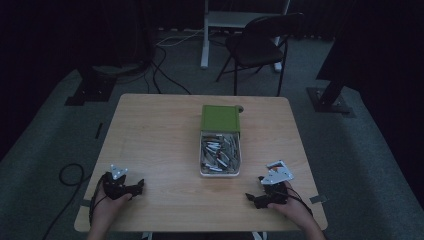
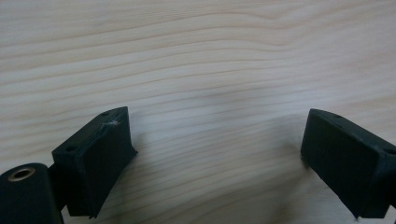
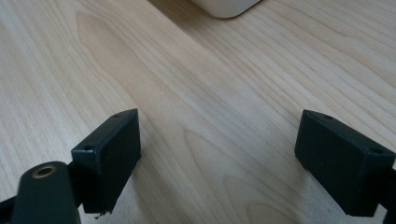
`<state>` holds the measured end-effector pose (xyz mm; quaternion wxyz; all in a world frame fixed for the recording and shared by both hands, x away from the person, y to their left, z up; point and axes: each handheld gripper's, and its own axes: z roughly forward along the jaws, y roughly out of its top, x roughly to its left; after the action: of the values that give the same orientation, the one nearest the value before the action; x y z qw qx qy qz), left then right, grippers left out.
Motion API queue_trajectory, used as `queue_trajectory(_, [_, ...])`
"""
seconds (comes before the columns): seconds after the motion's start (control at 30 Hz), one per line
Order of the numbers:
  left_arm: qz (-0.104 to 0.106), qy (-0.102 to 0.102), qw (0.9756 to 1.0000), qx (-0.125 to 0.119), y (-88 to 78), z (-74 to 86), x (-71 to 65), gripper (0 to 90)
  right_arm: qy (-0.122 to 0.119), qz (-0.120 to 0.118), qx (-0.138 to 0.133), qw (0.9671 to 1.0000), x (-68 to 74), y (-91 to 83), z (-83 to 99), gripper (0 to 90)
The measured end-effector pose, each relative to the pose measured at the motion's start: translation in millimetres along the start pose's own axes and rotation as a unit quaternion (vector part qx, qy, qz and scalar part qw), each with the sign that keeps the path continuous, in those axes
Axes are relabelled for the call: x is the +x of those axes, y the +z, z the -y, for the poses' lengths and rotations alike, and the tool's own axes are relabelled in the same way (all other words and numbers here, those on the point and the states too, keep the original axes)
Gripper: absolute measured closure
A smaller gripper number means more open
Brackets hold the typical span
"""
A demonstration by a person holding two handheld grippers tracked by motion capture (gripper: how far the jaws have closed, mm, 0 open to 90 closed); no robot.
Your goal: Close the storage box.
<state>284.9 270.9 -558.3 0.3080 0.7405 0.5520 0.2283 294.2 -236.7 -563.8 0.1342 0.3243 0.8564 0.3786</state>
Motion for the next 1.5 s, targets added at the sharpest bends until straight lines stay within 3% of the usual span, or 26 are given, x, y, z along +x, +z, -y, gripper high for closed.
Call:
queue_trajectory(0.03, [0.015,0.012,0.9998,-0.007,0.1,-1.8,-6.1,9.5,0.003,0.002,-0.001,1.0000,0.3,0.3,-1.1,13.8])
queue_trajectory(0.23, [0.040,0.039,0.9983,-0.016,-2.4,-6.5,-18.1,9.5,0.004,0.003,-0.006,1.0000,-0.5,-1.3,-3.3,13.5])
queue_trajectory(0.27, [0.048,0.059,0.9970,-0.018,-3.1,-8.1,-24.4,9.5,-0.003,0.003,-0.007,1.0000,-0.6,-2.7,-4.1,13.4])
queue_trajectory(0.3, [0.048,0.059,0.9970,-0.018,-3.1,-8.1,-24.4,9.5,-0.005,0.003,-0.008,1.0000,-0.7,-3.3,-4.6,13.4])
queue_trajectory(0.33, [0.056,0.074,0.9954,-0.023,-3.5,-8.9,-29.8,9.5,-0.005,0.003,-0.010,0.9999,-0.7,-3.8,-5.2,13.5])
queue_trajectory(0.43, [0.072,0.083,0.9937,-0.023,-3.1,-9.7,-36.0,9.5,-0.005,0.002,-0.014,0.9999,-0.4,-4.7,-6.3,13.5])
queue_trajectory(0.47, [0.088,0.099,0.9909,-0.024,-3.2,-10.6,-42.1,9.5,-0.004,-0.001,-0.016,0.9999,0.3,-5.0,-7.3,13.5])
queue_trajectory(0.5, [0.088,0.099,0.9909,-0.024,-3.2,-10.6,-42.1,9.5,-0.004,-0.001,-0.016,0.9999,0.3,-5.0,-7.3,13.5])
queue_trajectory(0.53, [0.098,0.110,0.9888,-0.026,-3.3,-11.9,-47.3,9.5,-0.009,-0.002,-0.019,0.9998,1.5,-5.6,-8.6,13.5])
queue_trajectory(0.63, [0.102,0.121,0.9870,-0.030,-2.7,-13.4,-52.0,9.5,-0.004,-0.004,-0.023,0.9997,2.2,-6.2,-10.1,13.5])
queue_trajectory(0.77, [0.111,0.124,0.9854,-0.035,-1.1,-17.0,-58.7,9.5,0.002,-0.004,-0.031,0.9995,2.0,-6.7,-12.8,13.5])
queue_trajectory(0.8, [0.122,0.120,0.9844,-0.041,-0.5,-19.9,-62.2,9.6,0.005,-0.004,-0.034,0.9994,1.6,-6.9,-14.5,13.4])
queue_trajectory(1.1, [0.134,0.137,0.9796,-0.062,-0.6,-29.9,-78.0,9.5,0.022,0.008,-0.058,0.9980,-2.1,-7.6,-24.7,12.4])
queue_trajectory(1.13, [0.142,0.139,0.9777,-0.069,-0.8,-32.4,-81.8,9.5,0.021,0.008,-0.060,0.9979,-2.7,-7.6,-26.5,12.4])
queue_trajectory(1.27, [0.141,0.149,0.9761,-0.072,0.2,-37.4,-87.9,9.5,0.022,0.011,-0.067,0.9974,-3.7,-8.2,-30.8,12.5])
queue_trajectory(1.5, [0.163,0.161,0.9691,-0.092,2.7,-49.0,-103.2,9.5,0.021,0.013,-0.072,0.9971,-3.6,-7.1,-34.2,12.5])
